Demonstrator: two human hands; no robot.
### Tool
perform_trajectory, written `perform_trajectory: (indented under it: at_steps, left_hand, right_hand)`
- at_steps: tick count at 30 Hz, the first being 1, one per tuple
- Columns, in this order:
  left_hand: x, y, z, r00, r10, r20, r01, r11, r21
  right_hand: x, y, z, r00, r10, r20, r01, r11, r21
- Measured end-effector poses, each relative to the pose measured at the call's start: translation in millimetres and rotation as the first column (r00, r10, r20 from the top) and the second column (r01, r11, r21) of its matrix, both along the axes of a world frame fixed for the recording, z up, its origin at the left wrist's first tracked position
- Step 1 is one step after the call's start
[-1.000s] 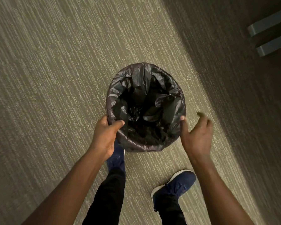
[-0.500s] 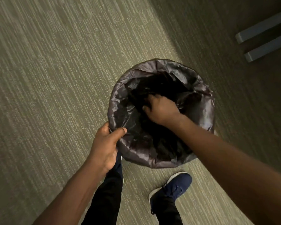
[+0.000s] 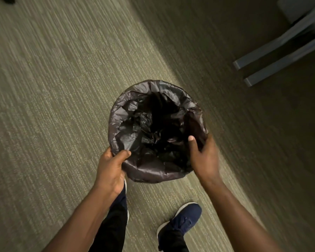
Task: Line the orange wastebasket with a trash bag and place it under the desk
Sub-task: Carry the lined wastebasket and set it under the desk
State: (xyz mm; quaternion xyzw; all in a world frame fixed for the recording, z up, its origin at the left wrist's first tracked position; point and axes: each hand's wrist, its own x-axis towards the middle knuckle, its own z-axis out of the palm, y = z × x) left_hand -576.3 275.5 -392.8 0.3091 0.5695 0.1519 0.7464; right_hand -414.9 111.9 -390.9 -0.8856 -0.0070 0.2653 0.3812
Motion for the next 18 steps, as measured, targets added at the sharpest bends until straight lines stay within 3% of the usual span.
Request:
perform_trajectory:
  at_steps: [2, 5, 7, 9, 12, 15, 18]
  left_hand:
    - [12, -10, 12, 0.999, 0.046, 0.019, -0.045, 0.999, -0.015]
    - [30, -28, 31, 0.994, 0.093, 0.054, -0.091, 0.995, -0.036]
    - [43, -41, 45, 0.990, 0.110, 0.089, -0.107, 0.994, -0.030]
    - [58, -52, 59, 0.981, 0.118, 0.151, -0.115, 0.993, -0.029]
    - [78, -70, 82, 0.982, 0.047, 0.185, -0.042, 0.999, -0.032]
    - [96, -100, 100, 0.971, -0.238, 0.024, 0.238, 0.971, 0.023]
    - [121, -137, 106, 0.905, -0.426, 0.009, 0.425, 0.904, 0.043]
  right_hand:
    - [-6, -4, 3, 0.917, -0.289, -0.275, 0.327, 0.940, 0.099]
    - [5, -12, 12, 0.773, -0.516, -0.369, 0.575, 0.815, 0.066]
    - [20, -20, 22, 0.676, -0.578, -0.457, 0.690, 0.714, 0.117]
    - [38, -31, 39, 0.614, -0.566, -0.550, 0.752, 0.631, 0.190]
    - [66, -49, 69, 0.616, -0.526, -0.586, 0.760, 0.591, 0.269]
    - [89, -65, 93, 0.640, -0.552, -0.535, 0.751, 0.597, 0.283]
    - [105, -79, 105, 0.631, -0.576, -0.520, 0.764, 0.579, 0.286]
